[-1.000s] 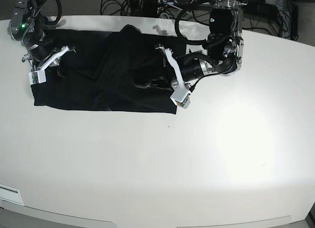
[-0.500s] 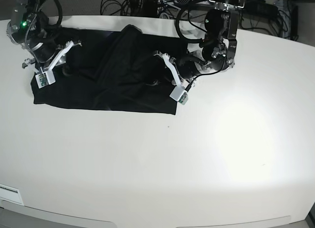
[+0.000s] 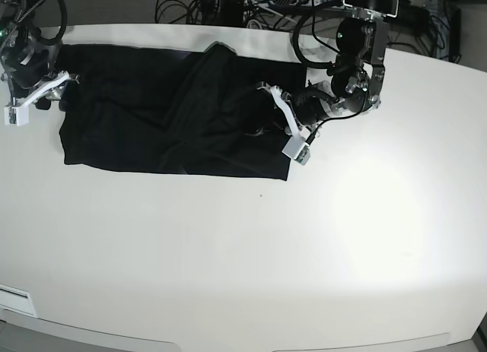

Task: Fold the T-shirt properly
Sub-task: 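Fold the strip end toward the right gripper with the left gripper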

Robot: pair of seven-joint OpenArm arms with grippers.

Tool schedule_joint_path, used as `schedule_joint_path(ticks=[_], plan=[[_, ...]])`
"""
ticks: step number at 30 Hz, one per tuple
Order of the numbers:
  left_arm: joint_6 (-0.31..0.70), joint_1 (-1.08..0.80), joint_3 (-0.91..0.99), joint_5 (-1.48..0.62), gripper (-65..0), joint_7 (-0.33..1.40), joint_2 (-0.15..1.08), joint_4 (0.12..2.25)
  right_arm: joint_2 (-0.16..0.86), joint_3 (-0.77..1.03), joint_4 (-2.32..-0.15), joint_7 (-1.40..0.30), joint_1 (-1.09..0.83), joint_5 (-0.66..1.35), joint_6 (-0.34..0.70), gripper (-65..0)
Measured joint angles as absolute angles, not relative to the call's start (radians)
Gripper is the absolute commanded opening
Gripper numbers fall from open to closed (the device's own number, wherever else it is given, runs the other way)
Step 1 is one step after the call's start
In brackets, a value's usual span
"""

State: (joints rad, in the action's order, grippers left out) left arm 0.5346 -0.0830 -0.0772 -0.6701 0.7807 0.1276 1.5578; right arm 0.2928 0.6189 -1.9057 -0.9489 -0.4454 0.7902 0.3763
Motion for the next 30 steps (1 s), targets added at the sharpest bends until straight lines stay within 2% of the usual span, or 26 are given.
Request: schedule_joint_path(ticks=[9, 16, 21, 26, 28, 30], plan=[[0.535, -0.083, -0.076, -0.677, -65.0, 0.781, 0.130, 1.558, 0.290, 0.670, -1.630, -1.060, -0.428, 1.226, 0.560, -27.5], [0.534, -0.083, -0.076, -0.685, -65.0, 0.783, 0.130, 1.558, 0.280, 0.662, -1.575, -1.060, -0.382, 1.266, 0.600, -27.5], [0.534, -0.083, -0.076, -0.685, -65.0, 0.784, 0.130, 1.558, 0.280, 0.580, -1.575, -1.063, -0.338, 1.261, 0.604, -27.5], [0.533, -0.083, -0.076, -0.685, -65.0, 0.784, 0.130, 1.558, 0.281, 0.505, -1.575, -1.055, -0.309, 1.177, 0.614, -28.2], [0.540, -0.083, -0.076, -0.685, -65.0, 0.784, 0.130, 1.558, 0.282, 0.499, -1.575, -1.055, -0.296, 1.149, 0.615, -35.5], [0.579, -0.083, -0.072, -0.700, -65.0, 0.785, 0.131, 1.556, 0.282, 0.501, -1.575, -1.056, -0.287, 1.129, 0.614, -52.5]])
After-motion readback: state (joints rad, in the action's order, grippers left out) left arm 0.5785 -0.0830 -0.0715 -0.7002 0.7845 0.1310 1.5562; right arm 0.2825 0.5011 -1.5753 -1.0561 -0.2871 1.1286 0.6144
